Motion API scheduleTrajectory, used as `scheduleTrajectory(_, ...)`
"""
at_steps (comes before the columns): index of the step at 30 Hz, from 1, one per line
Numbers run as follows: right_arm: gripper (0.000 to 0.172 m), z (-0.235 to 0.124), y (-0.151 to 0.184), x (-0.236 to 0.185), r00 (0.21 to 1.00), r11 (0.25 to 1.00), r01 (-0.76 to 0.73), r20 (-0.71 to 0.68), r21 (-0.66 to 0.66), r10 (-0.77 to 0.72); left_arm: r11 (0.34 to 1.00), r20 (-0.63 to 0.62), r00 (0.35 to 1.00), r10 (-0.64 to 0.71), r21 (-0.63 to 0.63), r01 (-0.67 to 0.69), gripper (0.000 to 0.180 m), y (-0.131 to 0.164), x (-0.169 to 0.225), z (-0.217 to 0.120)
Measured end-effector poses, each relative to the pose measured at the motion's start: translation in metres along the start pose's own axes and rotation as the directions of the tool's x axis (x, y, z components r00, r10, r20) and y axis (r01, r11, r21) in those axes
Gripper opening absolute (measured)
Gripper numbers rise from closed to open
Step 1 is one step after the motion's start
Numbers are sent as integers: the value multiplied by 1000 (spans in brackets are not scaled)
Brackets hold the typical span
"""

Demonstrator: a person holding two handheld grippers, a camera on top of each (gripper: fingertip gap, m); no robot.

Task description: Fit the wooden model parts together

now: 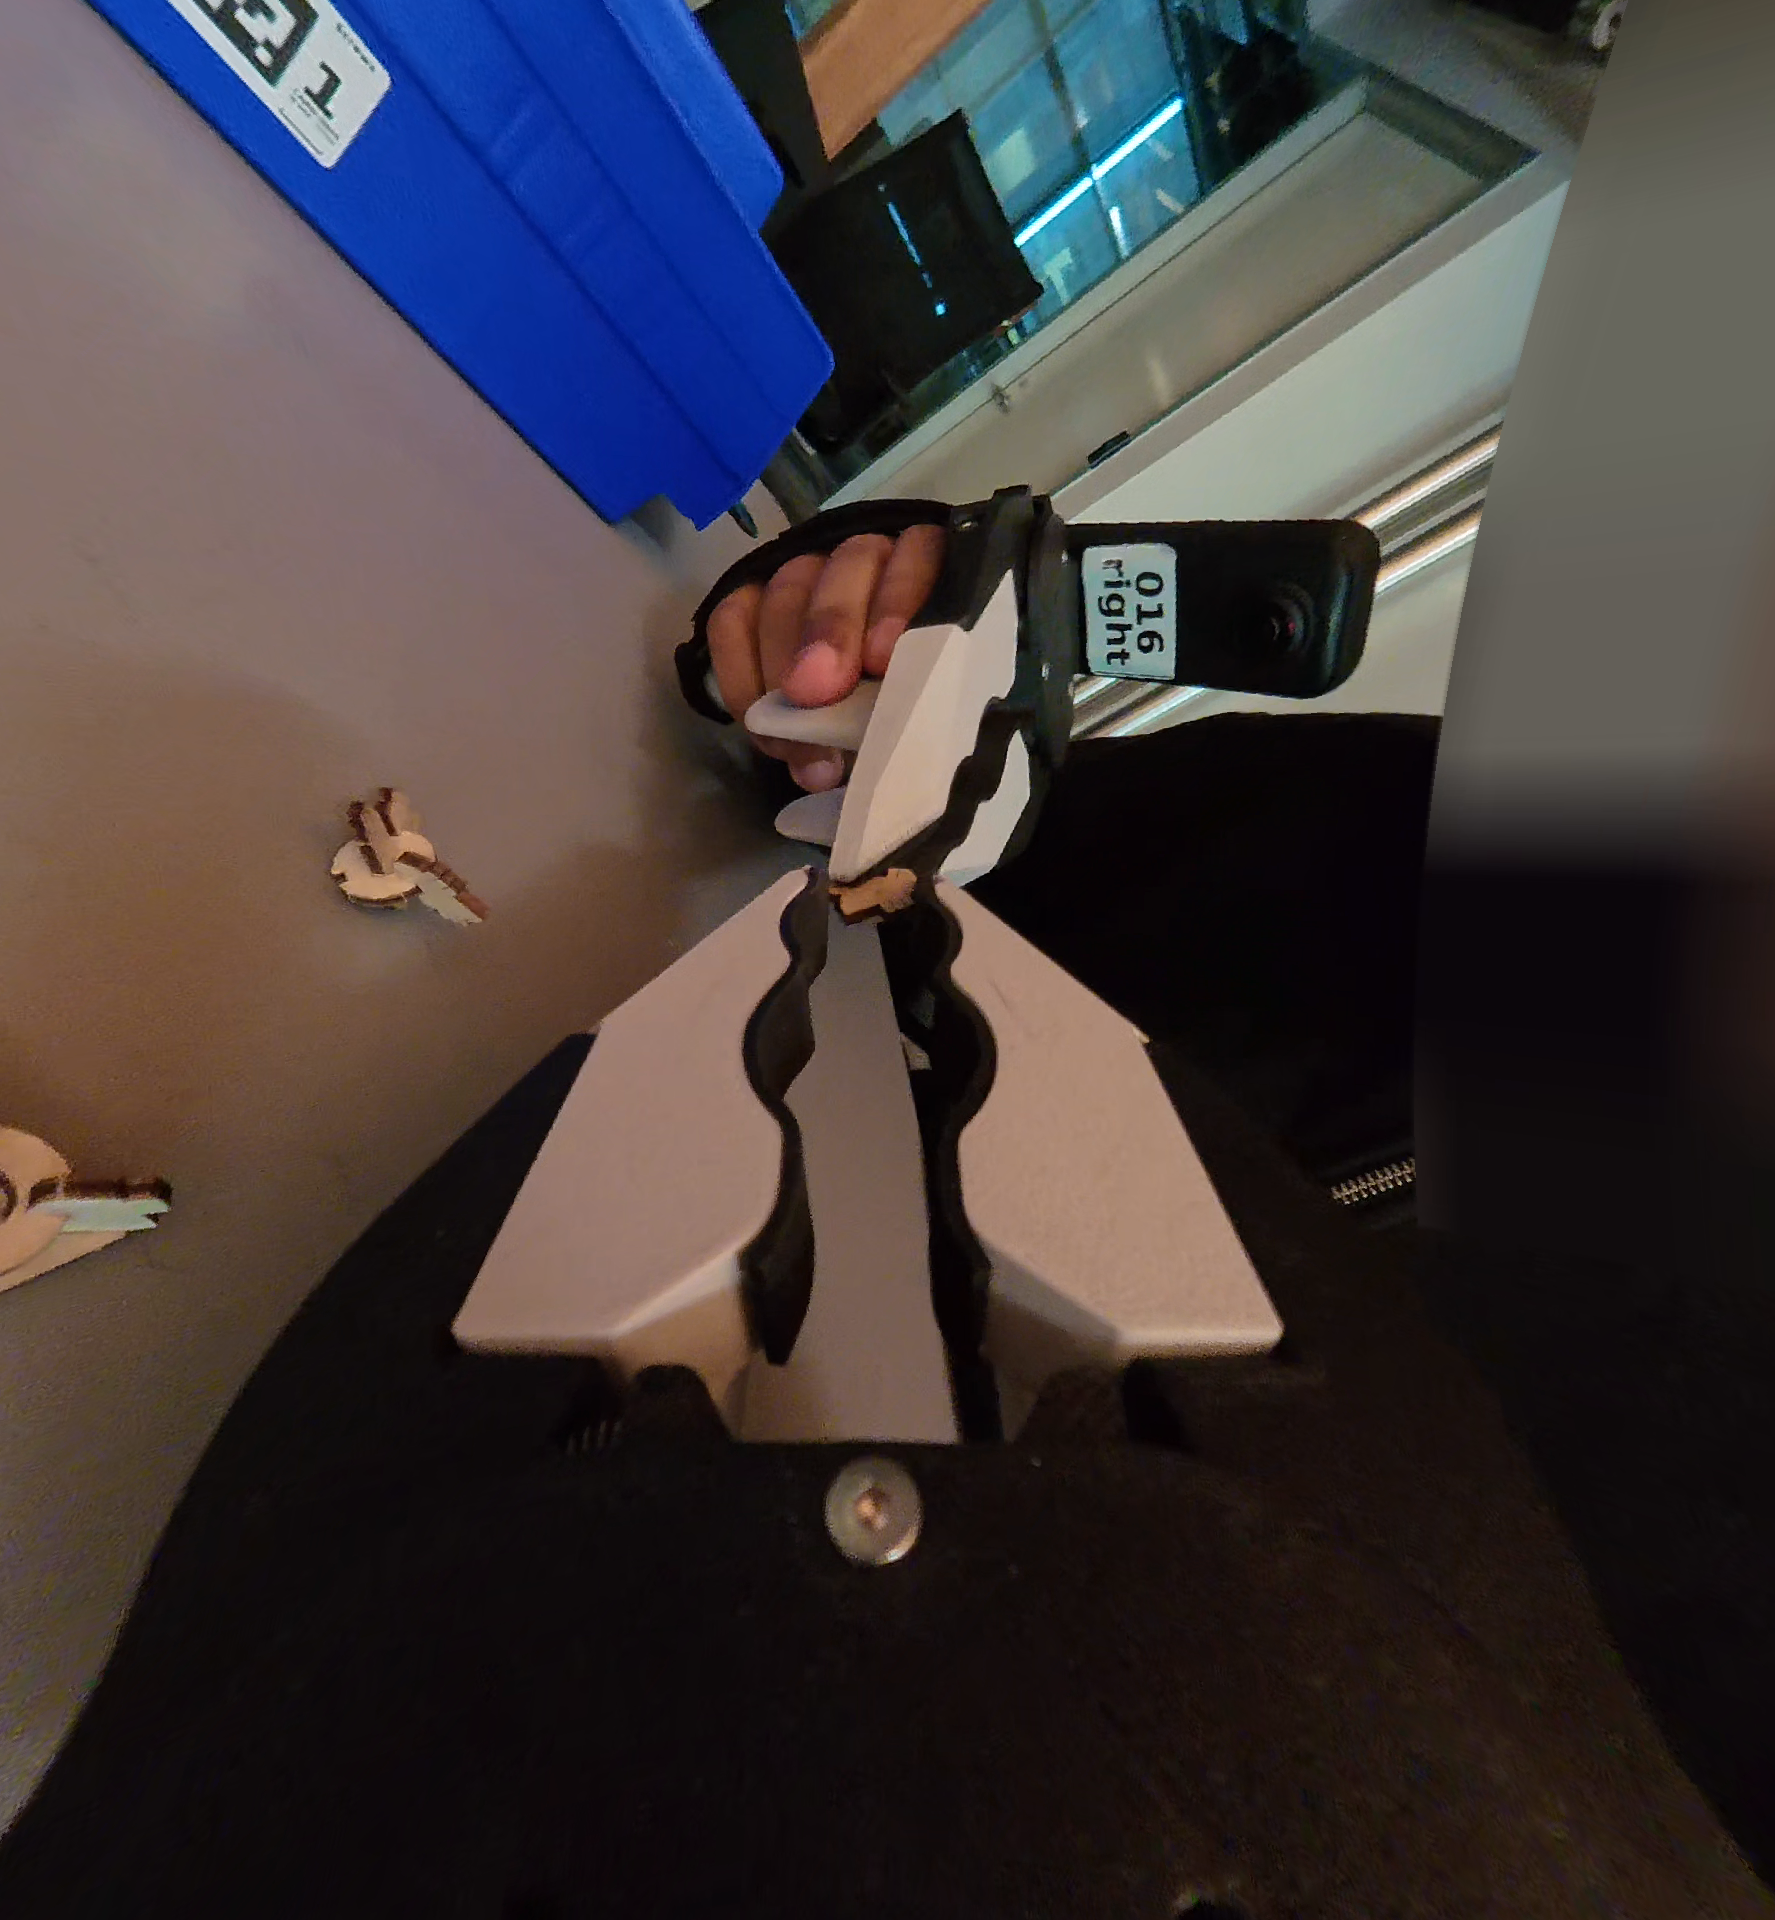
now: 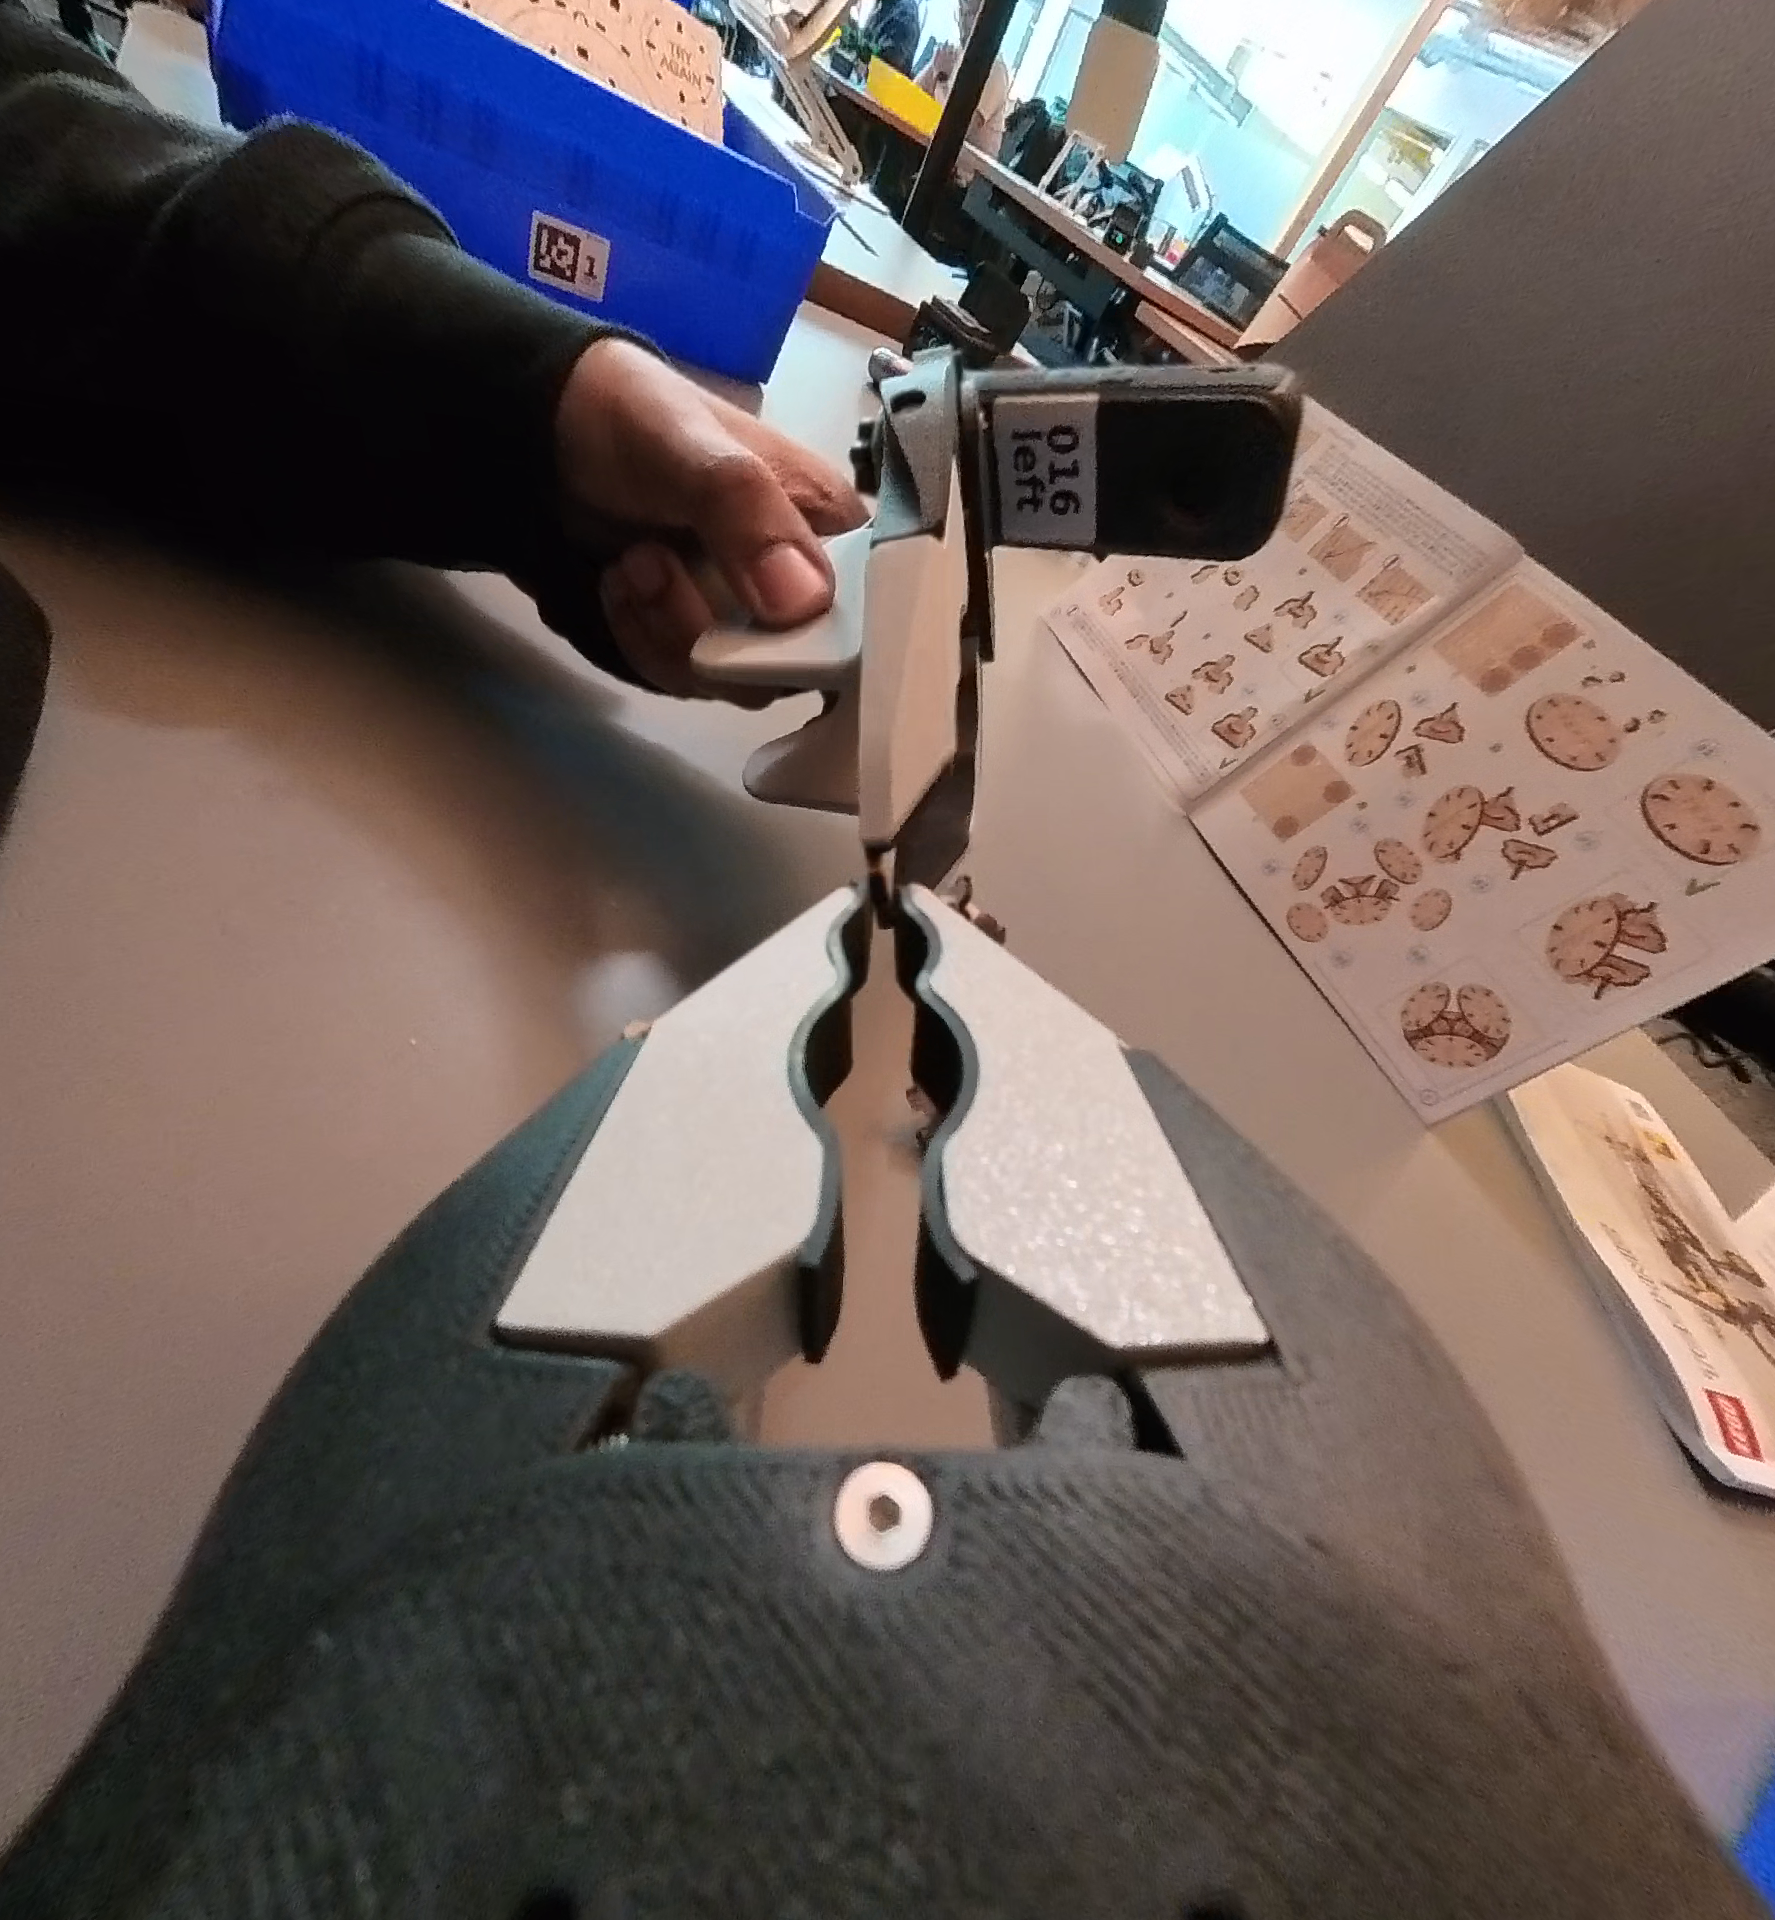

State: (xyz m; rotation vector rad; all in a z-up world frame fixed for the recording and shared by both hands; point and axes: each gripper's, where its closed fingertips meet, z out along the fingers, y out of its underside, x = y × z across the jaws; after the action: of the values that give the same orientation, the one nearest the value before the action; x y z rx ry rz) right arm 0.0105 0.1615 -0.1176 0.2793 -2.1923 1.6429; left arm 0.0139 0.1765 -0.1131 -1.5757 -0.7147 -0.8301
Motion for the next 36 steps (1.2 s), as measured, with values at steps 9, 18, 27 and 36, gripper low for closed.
scheduleTrajectory(9, 1, -5, -6, 14, 917, 919, -389, 121, 63, 380, 979, 68, 983, 173, 98, -179, 17, -16, 1, -7)
scheduleTrajectory(18, 1, -12, -16, 21, 711, 721, -685, 307, 104, 632, 969, 10, 983, 184, 166, -183, 1, -19, 9, 2)
scheduleTrajectory(27, 0, -10, -14, 20, 677, 693, -716, 327, 86, 659, 973, -28, 990, 141, 190, -133, 0, -19, 8, -1)
scheduleTrajectory(36, 1, -9, -9, 20, 651, 674, -736, 332, 57, 683, 959, 63, 975, 212, 177, -220, 4, -19, 2, 0)
